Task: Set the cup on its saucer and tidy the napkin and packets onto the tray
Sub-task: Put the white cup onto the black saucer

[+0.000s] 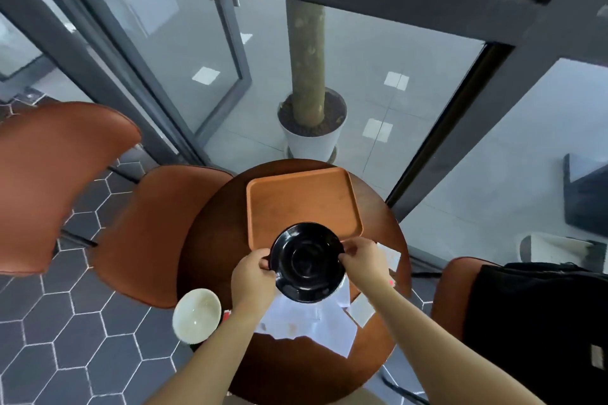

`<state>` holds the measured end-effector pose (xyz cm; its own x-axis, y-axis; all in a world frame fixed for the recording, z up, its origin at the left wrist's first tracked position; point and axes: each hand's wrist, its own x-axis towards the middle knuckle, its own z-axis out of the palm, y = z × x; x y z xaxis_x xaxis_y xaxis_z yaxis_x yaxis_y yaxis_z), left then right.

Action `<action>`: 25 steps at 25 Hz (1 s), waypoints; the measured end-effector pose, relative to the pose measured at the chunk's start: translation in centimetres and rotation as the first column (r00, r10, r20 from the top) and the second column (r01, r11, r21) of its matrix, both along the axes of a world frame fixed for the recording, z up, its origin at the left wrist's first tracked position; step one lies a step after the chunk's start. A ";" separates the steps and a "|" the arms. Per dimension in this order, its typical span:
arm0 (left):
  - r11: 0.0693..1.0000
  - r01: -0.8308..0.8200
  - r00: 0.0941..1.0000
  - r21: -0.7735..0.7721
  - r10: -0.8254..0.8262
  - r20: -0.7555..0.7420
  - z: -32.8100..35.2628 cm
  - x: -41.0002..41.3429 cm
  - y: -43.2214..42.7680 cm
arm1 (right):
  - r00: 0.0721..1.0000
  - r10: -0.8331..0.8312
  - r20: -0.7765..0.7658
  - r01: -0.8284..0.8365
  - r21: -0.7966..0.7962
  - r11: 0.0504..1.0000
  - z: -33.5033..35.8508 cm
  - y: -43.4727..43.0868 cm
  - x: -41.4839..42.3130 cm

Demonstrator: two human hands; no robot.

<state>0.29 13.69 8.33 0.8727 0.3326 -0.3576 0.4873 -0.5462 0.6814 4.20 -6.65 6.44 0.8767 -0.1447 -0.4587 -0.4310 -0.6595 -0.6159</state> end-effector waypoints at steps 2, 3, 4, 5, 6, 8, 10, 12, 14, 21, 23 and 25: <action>1.000 -0.024 0.999 0.001 0.024 0.025 0.4 0.0 2.5 | 1.000 0.028 0.001 -0.028 -0.023 0.999 0.3 2.5 0.6; 0.999 -0.038 0.999 -0.003 0.038 0.038 0.6 0.2 3.9 | 0.999 0.041 0.001 -0.041 -0.030 0.999 0.5 3.9 0.9; 0.999 -0.052 0.997 -0.005 0.053 0.050 0.7 0.3 5.3 | 0.998 0.056 0.002 -0.056 -0.030 0.998 0.6 5.4 1.2; 0.997 -0.072 0.996 -0.004 0.072 0.055 0.7 0.6 6.8 | 0.998 0.070 0.001 -0.070 -0.027 0.997 0.6 7.0 1.5; 0.996 -0.093 0.994 -0.003 0.093 0.061 0.5 0.8 8.3 | 0.997 0.079 0.000 -0.079 -0.021 0.997 0.6 8.6 1.8; 0.994 -0.107 0.992 0.005 0.107 0.062 0.2 1.2 10.9 | 0.996 0.094 -0.005 -0.094 -0.013 0.996 0.5 11.3 2.4; 0.995 -0.095 0.995 0.027 0.094 0.045 -0.5 1.8 13.7 | 0.992 0.128 -0.014 -0.129 -0.029 0.991 0.0 14.2 3.3; 0.995 -0.081 0.996 0.061 0.079 0.030 -1.6 2.5 16.2 | 0.988 0.157 -0.017 -0.157 -0.065 0.985 -0.7 16.7 4.4; 0.995 -0.073 0.997 0.070 0.072 0.022 -2.9 3.2 18.3 | 0.984 0.180 -0.015 -0.180 -0.079 0.980 -1.7 18.9 5.4; 0.993 -0.096 0.993 0.066 0.100 -0.056 -8.3 6.2 22.6 | 0.977 0.211 -0.034 -0.213 -0.166 0.963 -5.9 23.9 8.4; 0.993 -0.106 0.992 0.053 0.109 -0.058 -10.0 6.8 23.2 | 0.975 0.221 -0.031 -0.223 -0.189 0.956 -7.1 24.6 8.9; 0.993 -0.111 0.992 0.032 0.113 -0.048 -11.2 7.1 23.7 | 0.968 0.249 -0.018 -0.246 -0.230 0.941 -8.3 25.1 9.2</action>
<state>7.36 37.37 -2.84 0.8106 0.4380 -0.3887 0.5796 -0.5054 0.6392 13.38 18.50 -1.90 0.9031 -0.0223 -0.4288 -0.2301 -0.8683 -0.4395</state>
